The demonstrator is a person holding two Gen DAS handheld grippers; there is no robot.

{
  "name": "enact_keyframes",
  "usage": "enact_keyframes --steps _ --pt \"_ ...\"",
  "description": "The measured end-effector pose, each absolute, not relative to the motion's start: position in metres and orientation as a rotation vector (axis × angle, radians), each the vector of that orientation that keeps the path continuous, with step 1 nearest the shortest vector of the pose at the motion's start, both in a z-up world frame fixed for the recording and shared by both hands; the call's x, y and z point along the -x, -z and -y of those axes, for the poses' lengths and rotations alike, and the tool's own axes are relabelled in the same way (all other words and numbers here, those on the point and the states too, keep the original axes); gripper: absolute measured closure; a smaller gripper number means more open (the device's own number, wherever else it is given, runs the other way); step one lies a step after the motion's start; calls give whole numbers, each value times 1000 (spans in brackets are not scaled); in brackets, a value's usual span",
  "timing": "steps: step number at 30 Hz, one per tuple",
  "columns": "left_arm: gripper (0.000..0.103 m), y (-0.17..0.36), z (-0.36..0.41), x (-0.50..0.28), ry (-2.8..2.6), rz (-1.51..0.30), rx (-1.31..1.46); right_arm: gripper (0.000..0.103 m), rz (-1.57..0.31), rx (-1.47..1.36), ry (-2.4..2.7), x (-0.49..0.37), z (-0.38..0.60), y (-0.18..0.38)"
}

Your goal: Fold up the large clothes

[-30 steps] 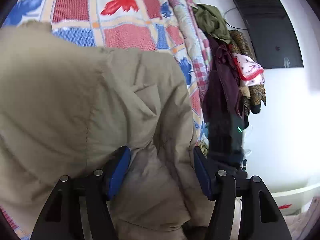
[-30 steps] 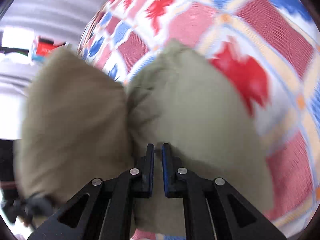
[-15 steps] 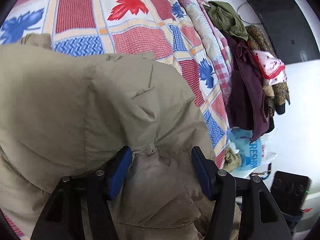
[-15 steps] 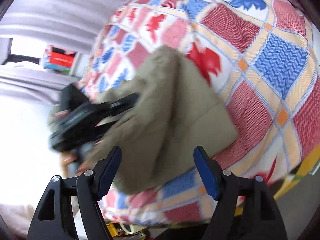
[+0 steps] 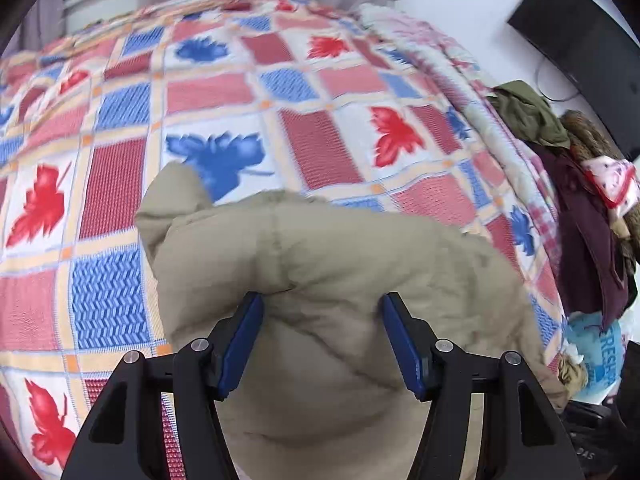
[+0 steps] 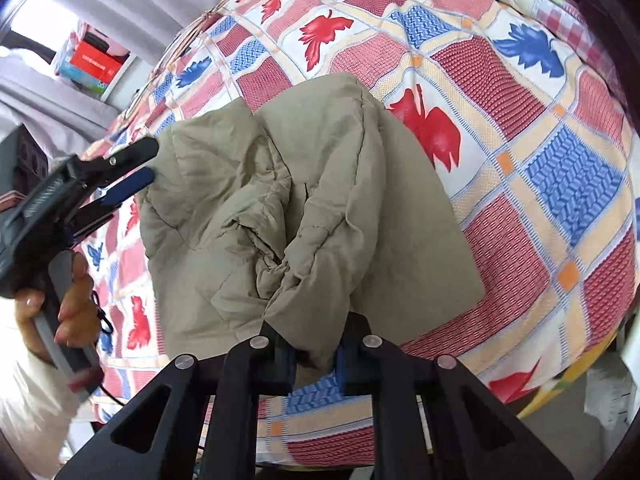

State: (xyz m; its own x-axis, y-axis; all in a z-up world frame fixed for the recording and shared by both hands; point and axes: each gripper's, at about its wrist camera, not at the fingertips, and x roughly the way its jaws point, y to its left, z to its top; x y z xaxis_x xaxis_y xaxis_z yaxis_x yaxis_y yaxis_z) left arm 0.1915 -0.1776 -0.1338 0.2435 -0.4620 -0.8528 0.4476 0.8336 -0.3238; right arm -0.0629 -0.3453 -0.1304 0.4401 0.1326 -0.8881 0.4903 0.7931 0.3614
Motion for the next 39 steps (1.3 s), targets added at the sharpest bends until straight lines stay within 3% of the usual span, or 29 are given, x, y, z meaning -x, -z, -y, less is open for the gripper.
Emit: enact_keyframes --steps 8,19,21,22,28,37,39 --pt "39 154 245 -193 658 -1149 -20 89 -1156 -527 310 69 356 138" --pt "39 170 284 -188 669 -1173 -66 85 -1205 -721 347 95 402 192" --pt "39 172 281 -189 670 -1177 -53 63 -1188 -767 365 103 410 181" --pt "39 172 280 -190 671 -1177 -50 57 -1165 -766 383 107 413 173" --pt "39 173 281 -188 669 -1167 -57 36 -971 -755 344 107 431 110" --pt "39 154 264 -185 621 -1158 -46 36 -1044 -812 179 -7 425 144" --pt "39 143 246 -179 594 -1144 -27 47 -1077 -790 195 -19 419 153"
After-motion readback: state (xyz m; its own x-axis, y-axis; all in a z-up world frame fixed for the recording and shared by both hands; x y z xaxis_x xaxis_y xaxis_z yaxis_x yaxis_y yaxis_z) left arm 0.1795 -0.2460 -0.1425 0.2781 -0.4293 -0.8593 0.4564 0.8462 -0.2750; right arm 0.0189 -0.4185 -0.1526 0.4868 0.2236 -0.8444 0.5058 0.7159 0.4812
